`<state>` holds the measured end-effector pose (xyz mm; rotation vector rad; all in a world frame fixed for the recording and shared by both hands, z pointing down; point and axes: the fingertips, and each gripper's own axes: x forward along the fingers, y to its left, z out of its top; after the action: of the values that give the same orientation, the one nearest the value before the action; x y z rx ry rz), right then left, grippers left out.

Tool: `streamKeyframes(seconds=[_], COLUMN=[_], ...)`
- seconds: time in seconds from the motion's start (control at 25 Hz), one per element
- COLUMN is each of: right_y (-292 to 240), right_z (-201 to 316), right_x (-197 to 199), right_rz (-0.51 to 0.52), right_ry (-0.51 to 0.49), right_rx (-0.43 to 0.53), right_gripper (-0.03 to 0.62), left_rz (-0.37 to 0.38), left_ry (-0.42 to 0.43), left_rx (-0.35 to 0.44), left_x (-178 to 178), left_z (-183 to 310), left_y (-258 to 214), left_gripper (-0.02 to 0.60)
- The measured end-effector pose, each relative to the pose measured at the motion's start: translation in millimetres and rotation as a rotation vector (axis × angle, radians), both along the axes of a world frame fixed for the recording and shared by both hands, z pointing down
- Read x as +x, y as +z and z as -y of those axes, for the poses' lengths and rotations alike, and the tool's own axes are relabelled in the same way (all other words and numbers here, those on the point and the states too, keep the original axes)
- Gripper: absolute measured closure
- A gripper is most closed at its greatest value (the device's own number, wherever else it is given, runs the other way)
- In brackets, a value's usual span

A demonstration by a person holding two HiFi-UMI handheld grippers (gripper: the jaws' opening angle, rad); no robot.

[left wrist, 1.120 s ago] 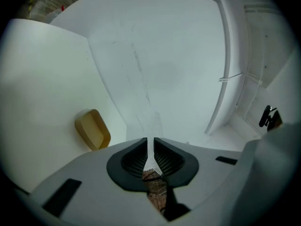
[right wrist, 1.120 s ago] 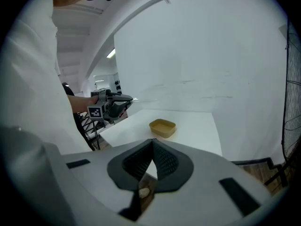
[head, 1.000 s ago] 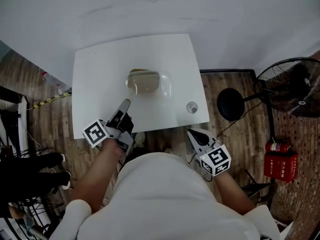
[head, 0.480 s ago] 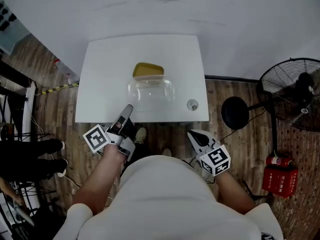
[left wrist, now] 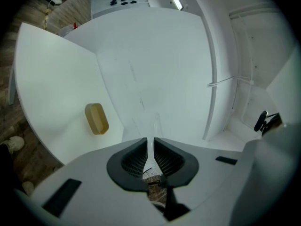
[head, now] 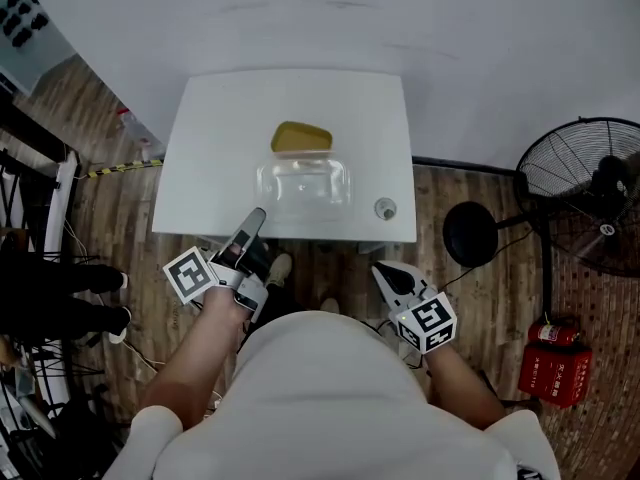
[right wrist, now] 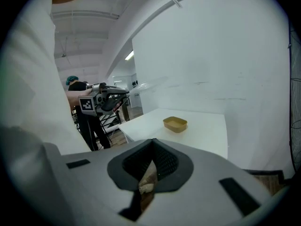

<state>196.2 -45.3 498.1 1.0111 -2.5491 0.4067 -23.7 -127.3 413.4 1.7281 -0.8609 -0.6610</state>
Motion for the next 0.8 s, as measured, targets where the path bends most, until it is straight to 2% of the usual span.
streamKeyframes(seconds=[0.8], right_y=[0.5], right_z=[-9.9], right_x=[3.2], right_rz=[-0.009], right_ry=[0.011], right_rx=[0.013], right_gripper=[0.588], left_rz=[-0.011], left_ry=[0.015], left_rx=[0.004], left_x=[4.8], left_z=[-4.6], left_y=[1.7], left_gripper=[0.528])
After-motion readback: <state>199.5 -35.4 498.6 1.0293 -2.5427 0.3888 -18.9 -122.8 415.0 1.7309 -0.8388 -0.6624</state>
